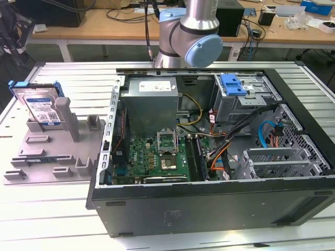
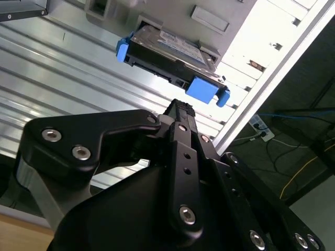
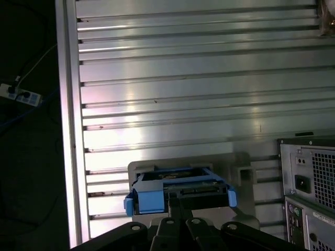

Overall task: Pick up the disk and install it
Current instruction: 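Pick up the disk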

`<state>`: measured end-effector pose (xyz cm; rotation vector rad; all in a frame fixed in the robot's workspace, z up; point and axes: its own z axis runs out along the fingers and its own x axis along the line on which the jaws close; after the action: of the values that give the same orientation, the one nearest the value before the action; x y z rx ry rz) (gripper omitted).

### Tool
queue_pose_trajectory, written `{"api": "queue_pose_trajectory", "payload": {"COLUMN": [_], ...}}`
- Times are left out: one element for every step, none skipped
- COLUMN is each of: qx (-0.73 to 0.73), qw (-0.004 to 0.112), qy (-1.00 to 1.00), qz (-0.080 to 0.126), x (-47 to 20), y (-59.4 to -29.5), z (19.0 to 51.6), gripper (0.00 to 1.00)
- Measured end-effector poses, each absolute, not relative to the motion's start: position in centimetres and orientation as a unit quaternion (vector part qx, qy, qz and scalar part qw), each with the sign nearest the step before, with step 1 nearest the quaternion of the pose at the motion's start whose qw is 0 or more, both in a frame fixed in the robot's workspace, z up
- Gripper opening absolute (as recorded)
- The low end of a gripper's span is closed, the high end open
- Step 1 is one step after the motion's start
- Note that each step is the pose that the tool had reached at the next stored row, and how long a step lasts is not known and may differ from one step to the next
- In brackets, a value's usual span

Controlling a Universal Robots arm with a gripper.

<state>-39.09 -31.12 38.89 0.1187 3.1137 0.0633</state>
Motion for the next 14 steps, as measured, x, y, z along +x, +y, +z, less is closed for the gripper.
{"api": "queue_pose_trajectory", "payload": {"qx": [0.038,0.023,-0.01,-0.026,-0.036,-0.049,-0.067,-0.084,-0.102,-0.122,-0.131,-0.139,-0.157,-0.172], "qw": [0.011,0.009,0.007,0.007,0.006,0.005,0.004,0.003,0.002,0.001,0.0,0.0,-0.002,-0.003], "qy": [0.999,0.999,1.0,0.999,0.999,0.999,0.998,0.996,0.995,0.992,0.991,0.99,0.987,0.985], "qz": [0.02,0.02,0.02,0.02,0.02,0.02,0.02,0.02,0.021,0.021,0.021,0.021,0.021,0.021], "x": [-39.09,-39.09,-39.09,-39.09,-39.09,-39.09,-39.09,-39.09,-39.09,-39.09,-39.09,-39.09,-39.09,-39.09], "y": [-31.11,-31.11,-31.12,-31.12,-31.12,-31.12,-31.12,-31.12,-31.12,-31.12,-31.12,-31.12,-31.12,-31.12], "z": [38.88,38.88,38.87,38.85,38.84,38.82,38.8,38.78,38.75,38.73,38.72,38.71,38.68,38.66], "gripper": [0.11,0.11,0.11,0.11,0.11,0.11,0.11,0.11,0.11,0.11,0.11,0.11,0.17,0.24]}}
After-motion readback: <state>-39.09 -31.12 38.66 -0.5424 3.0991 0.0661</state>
